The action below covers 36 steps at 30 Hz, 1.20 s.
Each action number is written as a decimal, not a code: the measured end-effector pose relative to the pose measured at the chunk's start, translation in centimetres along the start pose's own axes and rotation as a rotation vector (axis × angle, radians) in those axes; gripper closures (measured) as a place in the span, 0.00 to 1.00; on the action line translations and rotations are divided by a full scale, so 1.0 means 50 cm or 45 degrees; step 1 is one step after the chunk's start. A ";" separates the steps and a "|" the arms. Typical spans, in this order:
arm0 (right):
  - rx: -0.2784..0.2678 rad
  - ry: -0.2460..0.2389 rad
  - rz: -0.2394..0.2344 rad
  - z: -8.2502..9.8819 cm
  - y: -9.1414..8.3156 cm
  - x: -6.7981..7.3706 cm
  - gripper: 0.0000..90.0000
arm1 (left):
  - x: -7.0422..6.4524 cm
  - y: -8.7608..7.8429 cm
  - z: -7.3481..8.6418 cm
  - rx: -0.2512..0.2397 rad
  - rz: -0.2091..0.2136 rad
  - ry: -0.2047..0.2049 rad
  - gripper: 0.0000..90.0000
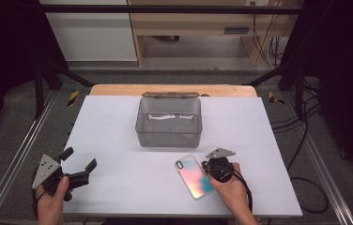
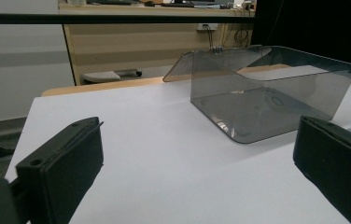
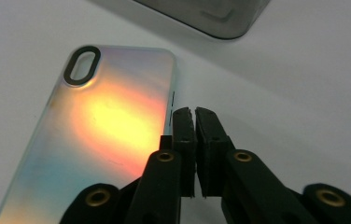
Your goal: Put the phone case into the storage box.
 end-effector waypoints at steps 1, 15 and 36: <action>-0.012 0.025 0.001 0.000 -0.007 0.002 0.89 | 0.000 0.000 0.000 0.000 0.000 0.000 0.02; -0.028 0.100 -0.036 0.029 -0.054 0.072 0.11 | -0.001 0.002 0.001 0.007 -0.002 0.008 0.02; 0.053 0.008 0.025 0.063 -0.046 0.104 0.19 | -0.005 0.005 -0.001 0.010 0.004 0.015 0.02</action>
Point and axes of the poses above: each handheld gripper's, and its own axes: y roughly forward along the jaws, z roughly out of its underside, x roughly to its left, the point moved 7 cm from there along y, roughly forward along the jaws, and after that the axes turned 13 degrees about z, right-handed, at the moved point
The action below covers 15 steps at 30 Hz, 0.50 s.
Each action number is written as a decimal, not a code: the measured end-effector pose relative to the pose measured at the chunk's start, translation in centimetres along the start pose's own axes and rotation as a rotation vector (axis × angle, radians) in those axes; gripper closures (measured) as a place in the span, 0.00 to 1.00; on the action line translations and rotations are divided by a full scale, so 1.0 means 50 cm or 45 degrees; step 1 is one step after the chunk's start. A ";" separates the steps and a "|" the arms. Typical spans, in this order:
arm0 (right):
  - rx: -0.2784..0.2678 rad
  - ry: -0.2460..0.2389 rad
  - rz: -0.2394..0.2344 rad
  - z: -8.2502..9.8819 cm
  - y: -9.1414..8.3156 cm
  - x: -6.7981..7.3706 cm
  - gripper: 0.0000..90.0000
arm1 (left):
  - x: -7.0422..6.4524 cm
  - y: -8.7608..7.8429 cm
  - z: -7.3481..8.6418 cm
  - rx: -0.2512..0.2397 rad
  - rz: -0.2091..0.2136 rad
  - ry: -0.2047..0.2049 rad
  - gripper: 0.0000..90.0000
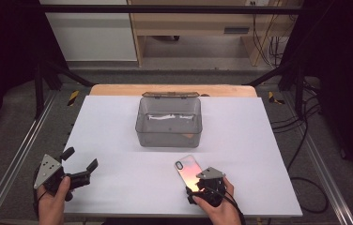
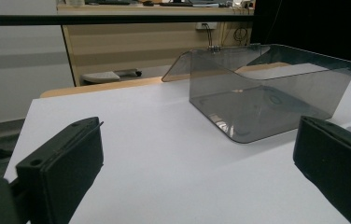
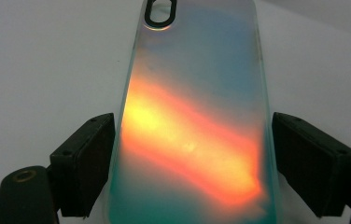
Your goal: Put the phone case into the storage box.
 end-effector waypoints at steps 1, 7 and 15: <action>0.002 0.002 -0.006 0.000 -0.001 -0.001 0.19 | -0.001 0.001 -0.001 -0.004 -0.001 -0.001 0.02; -0.056 -0.037 -0.024 -0.008 -0.010 -0.001 0.19 | 0.000 0.003 0.001 0.004 0.003 -0.008 0.02; -0.148 -0.077 -0.007 -0.035 -0.033 0.009 0.19 | -0.003 -0.005 -0.003 -0.011 0.002 -0.018 0.02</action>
Point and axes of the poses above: each handheld gripper's, and its own axes: y roughly forward along the jaws, z roughly out of its underside, x roughly to its left, the point moved 7 cm from there along y, roughly forward along the jaws, and after that the axes turned 13 degrees about z, right-handed, at the moved point
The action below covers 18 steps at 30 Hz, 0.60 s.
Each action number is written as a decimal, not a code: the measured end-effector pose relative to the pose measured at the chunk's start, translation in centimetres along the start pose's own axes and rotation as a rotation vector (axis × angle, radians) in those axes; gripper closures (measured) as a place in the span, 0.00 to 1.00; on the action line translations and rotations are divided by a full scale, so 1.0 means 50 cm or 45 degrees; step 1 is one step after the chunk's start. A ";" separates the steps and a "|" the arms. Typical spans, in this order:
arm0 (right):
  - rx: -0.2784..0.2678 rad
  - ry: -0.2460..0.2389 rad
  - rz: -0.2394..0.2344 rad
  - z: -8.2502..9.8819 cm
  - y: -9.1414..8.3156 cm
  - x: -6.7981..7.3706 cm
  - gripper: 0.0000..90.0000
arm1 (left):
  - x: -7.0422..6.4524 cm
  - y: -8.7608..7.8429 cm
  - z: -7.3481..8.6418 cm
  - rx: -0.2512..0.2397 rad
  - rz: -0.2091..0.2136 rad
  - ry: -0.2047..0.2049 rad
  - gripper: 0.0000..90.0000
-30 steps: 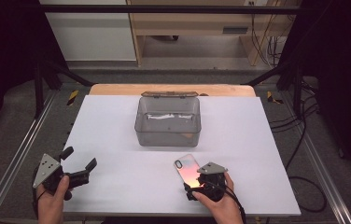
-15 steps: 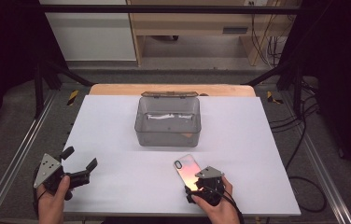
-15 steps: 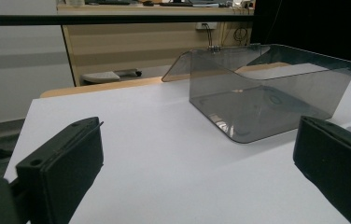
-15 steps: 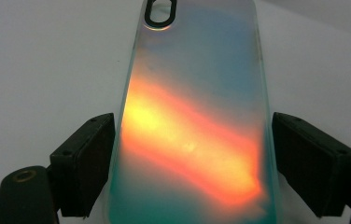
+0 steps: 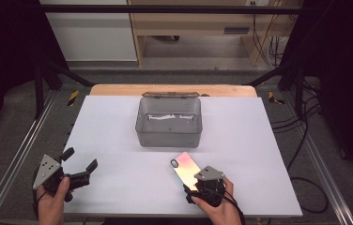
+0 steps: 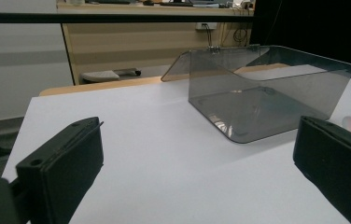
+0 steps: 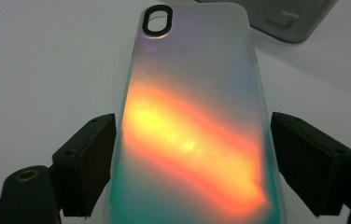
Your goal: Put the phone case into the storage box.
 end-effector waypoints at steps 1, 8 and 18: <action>-0.051 -0.002 -0.002 -0.013 -0.012 0.002 0.19 | -0.002 -0.001 -0.003 -0.007 -0.005 -0.002 0.02; -0.192 -0.020 -0.025 -0.064 -0.043 0.010 0.19 | -0.024 0.005 -0.021 -0.038 0.014 -0.042 0.02; -0.385 -0.022 -0.021 -0.183 -0.048 0.003 0.19 | -0.076 0.037 -0.063 -0.036 0.072 -0.061 0.01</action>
Point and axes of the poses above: each handheld gripper's, and its own axes: y roughly forward along the jaws, z roughly out of its underside, x roughly to its left, the point moved 7 cm from there along y, roughly forward along the jaws, and after that the axes turned 13 degrees about z, right-handed, at the moved point
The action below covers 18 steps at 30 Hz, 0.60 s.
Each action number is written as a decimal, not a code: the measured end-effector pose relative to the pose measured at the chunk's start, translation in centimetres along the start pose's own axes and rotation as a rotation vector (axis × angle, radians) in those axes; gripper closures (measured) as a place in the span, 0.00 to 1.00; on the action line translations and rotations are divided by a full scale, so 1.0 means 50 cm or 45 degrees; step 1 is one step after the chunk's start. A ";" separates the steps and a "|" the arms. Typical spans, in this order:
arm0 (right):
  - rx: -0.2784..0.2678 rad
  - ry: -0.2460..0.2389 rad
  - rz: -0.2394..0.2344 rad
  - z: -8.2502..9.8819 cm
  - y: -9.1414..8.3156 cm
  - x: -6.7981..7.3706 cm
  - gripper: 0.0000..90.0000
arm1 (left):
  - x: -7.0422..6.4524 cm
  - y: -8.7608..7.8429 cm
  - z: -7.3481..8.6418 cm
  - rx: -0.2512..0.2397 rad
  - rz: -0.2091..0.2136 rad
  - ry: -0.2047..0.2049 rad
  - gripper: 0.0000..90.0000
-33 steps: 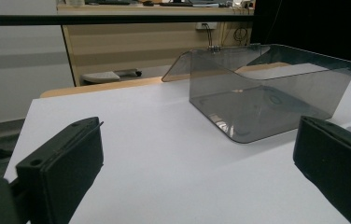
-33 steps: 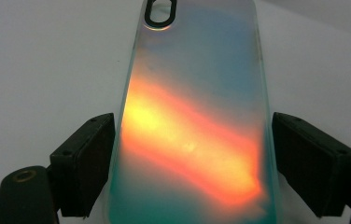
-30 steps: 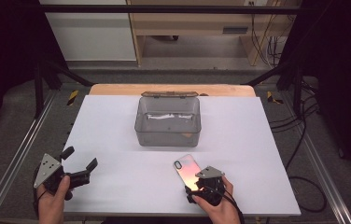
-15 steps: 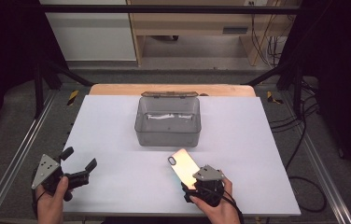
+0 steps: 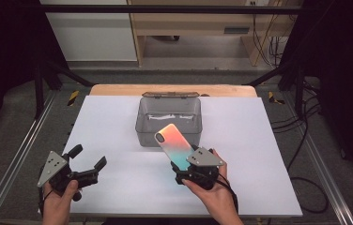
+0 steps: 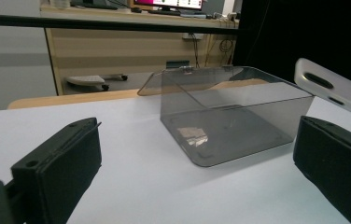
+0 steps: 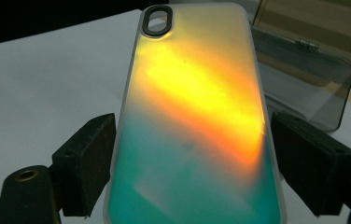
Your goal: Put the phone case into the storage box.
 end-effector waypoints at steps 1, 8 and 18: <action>-0.033 0.015 -0.006 -0.016 0.009 -0.001 0.19 | -0.008 0.014 -0.004 -0.004 0.024 -0.022 0.01; -0.099 0.081 -0.011 -0.044 0.031 -0.004 0.19 | -0.027 0.056 -0.035 -0.016 0.071 -0.034 0.01; -0.172 0.129 -0.007 -0.073 0.062 0.004 0.19 | -0.051 0.116 -0.080 -0.053 0.118 -0.084 0.01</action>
Point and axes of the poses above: each handheld gripper's, and its own axes: y roughly forward along the jaws, z roughly out of its underside, x roughly to its left, the point moved 7 cm from there along y, roughly forward along the jaws, and after that the axes turned 13 degrees about z, right-handed, at the moved point
